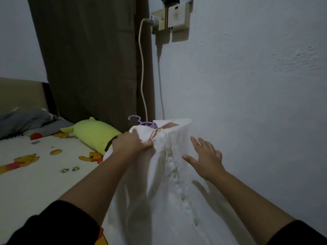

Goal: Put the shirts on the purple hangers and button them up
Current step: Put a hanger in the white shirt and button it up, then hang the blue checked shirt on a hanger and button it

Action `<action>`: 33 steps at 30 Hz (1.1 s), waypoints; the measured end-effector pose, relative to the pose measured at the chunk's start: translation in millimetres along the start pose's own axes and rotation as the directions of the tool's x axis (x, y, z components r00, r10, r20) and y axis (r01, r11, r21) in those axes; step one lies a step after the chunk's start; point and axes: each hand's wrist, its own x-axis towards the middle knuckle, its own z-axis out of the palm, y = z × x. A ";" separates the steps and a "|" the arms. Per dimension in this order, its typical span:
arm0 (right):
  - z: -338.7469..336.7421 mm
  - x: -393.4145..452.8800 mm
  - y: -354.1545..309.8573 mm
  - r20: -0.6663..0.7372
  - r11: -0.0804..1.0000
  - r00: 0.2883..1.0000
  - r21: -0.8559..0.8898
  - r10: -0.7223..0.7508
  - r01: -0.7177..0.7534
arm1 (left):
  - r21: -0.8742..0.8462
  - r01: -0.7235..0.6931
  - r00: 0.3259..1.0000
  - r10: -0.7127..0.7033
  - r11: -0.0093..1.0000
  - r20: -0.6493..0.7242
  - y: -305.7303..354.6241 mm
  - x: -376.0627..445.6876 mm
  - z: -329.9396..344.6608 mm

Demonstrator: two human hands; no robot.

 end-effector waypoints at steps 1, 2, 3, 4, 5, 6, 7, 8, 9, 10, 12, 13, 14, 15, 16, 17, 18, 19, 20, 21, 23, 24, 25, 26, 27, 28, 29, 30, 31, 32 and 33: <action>3.3 0.5 -2.2 0.008 1.000 1.000 0.005 -0.005 0.005 | -0.042 0.007 1.000 -0.005 0.999 0.029 0.9 1.9 -1.5; 5.5 0.6 -4.5 0.014 1.000 1.000 0.011 -0.011 0.011 | -0.085 0.015 0.998 -0.010 0.996 0.063 0.5 3.4 -2.8; 6.8 0.5 -6.5 0.019 1.000 1.000 0.013 -0.016 0.016 | -0.110 0.014 0.995 -0.004 0.994 0.095 -0.9 4.2 -4.4; 6.9 0.3 -8.4 0.021 1.000 1.000 0.012 -0.020 0.020 | -0.120 0.010 0.993 0.004 0.993 0.118 -3.3 4.8 -5.6; 6.4 0.3 -10.0 0.021 1.000 1.000 0.012 -0.024 0.023 | -0.126 0.015 0.992 0.002 0.992 0.129 -5.9 5.9 -6.1; 5.2 0.4 -11.5 0.019 1.000 0.999 0.014 -0.026 0.026 | -0.130 0.034 0.991 -0.017 0.991 0.132 -8.0 6.7 -6.0; 3.8 0.6 -12.9 0.017 0.999 0.999 0.016 -0.029 0.029 | -0.128 0.062 0.990 -0.046 0.990 0.131 -9.0 7.5 -5.8; 2.3 0.7 -14.1 0.014 0.999 0.999 0.017 -0.032 0.032 | -0.118 0.092 0.989 -0.077 0.989 0.125 -8.6 7.1 -6.6; 1.1 0.4 -15.3 0.013 0.999 0.999 0.017 -0.036 0.036 | -0.106 0.113 0.988 -0.101 0.988 0.118 -7.4 6.5 -7.5; 0.0 -0.3 -16.5 0.013 0.999 0.999 0.019 -0.041 0.041 | -0.084 0.124 0.988 -0.115 0.989 0.105 -6.2 4.4 -8.7; -2.0 -2.6 -18.6 0.012 0.998 0.999 0.026 -0.049 0.048 | -0.052 0.100 0.993 -0.097 0.994 0.066 -4.7 0.5 -9.7; -3.2 -4.0 -19.2 0.012 0.998 0.999 0.027 -0.050 0.050 | -0.044 0.073 0.996 -0.071 0.996 0.046 -4.2 -2.2 -10.1; -4.7 -5.5 -19.7 0.009 0.998 0.999 0.025 -0.052 0.051 | -0.037 0.029 0.999 -0.027 0.999 0.029 -3.8 -4.4 -9.2; -6.4 -7.3 -19.9 0.007 0.998 0.999 0.024 -0.051 0.051 | -0.027 -0.037 0.999 0.037 0.999 0.001 -3.3 -6.6 -7.3; -8.4 -9.4 -20.0 0.005 0.998 0.999 0.024 -0.049 0.049 | -0.016 -0.112 0.993 0.111 0.994 -0.033 -2.2 -9.5 -4.3; -10.4 -11.8 -19.7 0.003 0.999 0.999 0.027 -0.045 0.045 | -0.011 -0.178 0.982 0.177 0.984 -0.070 -0.5 -12.1 -0.8; -12.5 -14.5 -19.0 0.004 0.999 0.999 0.034 -0.040 0.040 | -0.017 -0.228 0.969 0.225 0.974 -0.100 2.0 -16.0 1.8; -14.2 -17.7 -17.8 0.009 0.998 0.999 0.044 -0.034 0.033 | -0.033 -0.264 0.960 0.259 0.964 -0.110 5.2 -20.0 3.8; -16.0 -21.3 -16.2 0.016 0.998 0.999 0.054 -0.029 0.028 | -0.048 -0.295 0.951 0.289 0.954 -0.108 9.0 -25.3 4.5; -17.6 -25.3 -13.7 0.025 0.998 0.999 0.063 -0.024 0.022 | -0.060 -0.325 0.943 0.318 0.944 -0.094 13.4 -30.7 4.9; -20.6 -35.9 -7.5 0.042 0.998 0.999 0.068 -0.009 0.006 | -0.076 -0.380 0.924 0.373 0.922 -0.087 23.7 -45.0 3.5; -22.1 -42.0 -3.6 0.046 0.998 0.999 0.067 0.001 -0.004 | -0.100 -0.394 0.918 0.387 0.914 -0.083 29.9 -52.1 3.3; -23.8 -48.9 0.9 0.049 0.998 0.999 0.067 0.013 -0.017 | -0.134 -0.394 0.919 0.389 0.909 -0.062 36.3 -59.8 2.8; -25.6 -56.3 5.6 0.054 0.997 0.998 0.068 0.028 -0.031 | -0.167 -0.390 0.920 0.391 0.906 -0.026 43.4 -67.1 3.6; -27.6 -64.4 10.6 0.061 0.997 0.997 0.067 0.043 -0.047 | -0.192 -0.387 0.918 0.397 0.902 0.017 50.5 -74.3 5.8; -29.3 -72.9 16.2 0.068 0.996 0.996 0.061 0.059 -0.063 | -0.219 -0.387 0.911 0.408 0.896 0.059 58.0 -81.9 8.5; -31.0 -81.9 22.3 0.073 0.995 0.994 0.053 0.076 -0.080 | -0.246 -0.389 0.901 0.422 0.888 0.099 66.0 -89.7 11.9; -32.4 -91.2 28.8 0.078 0.994 0.992 0.046 0.095 -0.099 | -0.269 -0.393 0.889 0.438 0.879 0.132 73.8 -97.7 15.0; -33.8 -101.0 36.0 0.082 0.992 0.990 0.039 0.115 -0.119 | -0.283 -0.401 0.875 0.456 0.871 0.162 82.0 -106.0 18.0; -34.9 -110.8 43.2 0.087 0.990 0.987 0.036 0.136 -0.140 | -0.287 -0.418 0.859 0.478 0.862 0.184 90.5 -114.6 20.5; -35.9 -120.9 50.7 0.091 0.986 0.983 0.037 0.157 -0.161 | -0.286 -0.443 0.840 0.505 0.850 0.200 98.9 -122.8 23.5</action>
